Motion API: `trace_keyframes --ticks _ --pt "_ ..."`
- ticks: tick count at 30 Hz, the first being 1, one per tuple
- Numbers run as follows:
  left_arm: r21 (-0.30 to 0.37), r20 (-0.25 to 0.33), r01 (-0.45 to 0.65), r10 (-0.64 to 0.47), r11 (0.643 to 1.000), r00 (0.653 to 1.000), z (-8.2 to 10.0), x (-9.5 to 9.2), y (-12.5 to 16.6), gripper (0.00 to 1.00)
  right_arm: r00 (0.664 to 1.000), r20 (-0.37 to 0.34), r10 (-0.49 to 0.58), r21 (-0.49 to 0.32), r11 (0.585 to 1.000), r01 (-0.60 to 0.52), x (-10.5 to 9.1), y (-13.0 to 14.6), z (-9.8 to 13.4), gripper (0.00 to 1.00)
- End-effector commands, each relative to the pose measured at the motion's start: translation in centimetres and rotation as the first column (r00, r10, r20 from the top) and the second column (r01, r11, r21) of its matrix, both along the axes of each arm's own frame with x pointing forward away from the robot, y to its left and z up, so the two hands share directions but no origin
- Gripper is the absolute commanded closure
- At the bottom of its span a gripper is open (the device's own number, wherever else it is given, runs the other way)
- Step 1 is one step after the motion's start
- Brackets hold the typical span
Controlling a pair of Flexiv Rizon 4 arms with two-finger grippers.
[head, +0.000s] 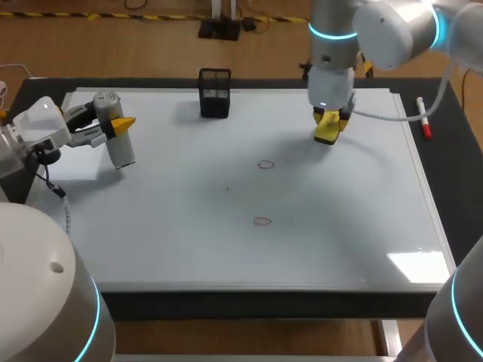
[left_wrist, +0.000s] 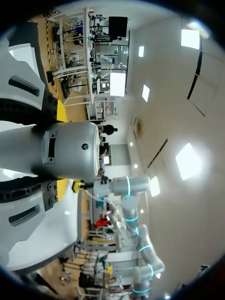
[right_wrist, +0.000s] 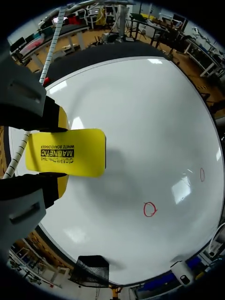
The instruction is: Pick up the inspection probe, press it on each red-marked spot on the whiteboard one by one, put down the probe, pick up the eraser, and wipe off all the red marks.
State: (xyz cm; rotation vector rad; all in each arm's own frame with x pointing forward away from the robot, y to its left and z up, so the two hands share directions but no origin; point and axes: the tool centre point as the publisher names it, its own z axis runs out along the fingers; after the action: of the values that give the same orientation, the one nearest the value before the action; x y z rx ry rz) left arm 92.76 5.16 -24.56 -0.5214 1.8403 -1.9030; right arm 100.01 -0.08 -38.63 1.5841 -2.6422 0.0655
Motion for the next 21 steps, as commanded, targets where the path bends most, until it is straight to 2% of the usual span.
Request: trace_keyframes --ticks 1,6,19,21 --pt "0.0 0.0 -0.002 0.002 1.0 1.0 0.12 -0.05 0.0 1.0 1.0 0.004 -0.006 0.026 1.0 0.006 -0.11 -1.91 -0.17 1.0" --pt "0.0 0.0 -0.002 0.002 1.0 1.0 0.12 -0.05 0.0 1.0 0.999 -0.019 -0.04 0.012 0.999 0.04 0.0 -2.73 -0.44 1.0" --pt "0.0 0.0 -0.002 0.002 1.0 1.0 0.12 -0.05 0.0 1.0 0.999 -0.019 -0.04 0.012 0.999 0.04 0.0 -2.73 -0.44 1.0" --pt "0.008 0.001 0.005 -0.005 1.0 1.0 0.27 0.08 -0.82 1.0 0.999 -0.019 -0.04 0.012 0.999 0.04 0.0 -2.73 -0.44 1.0"
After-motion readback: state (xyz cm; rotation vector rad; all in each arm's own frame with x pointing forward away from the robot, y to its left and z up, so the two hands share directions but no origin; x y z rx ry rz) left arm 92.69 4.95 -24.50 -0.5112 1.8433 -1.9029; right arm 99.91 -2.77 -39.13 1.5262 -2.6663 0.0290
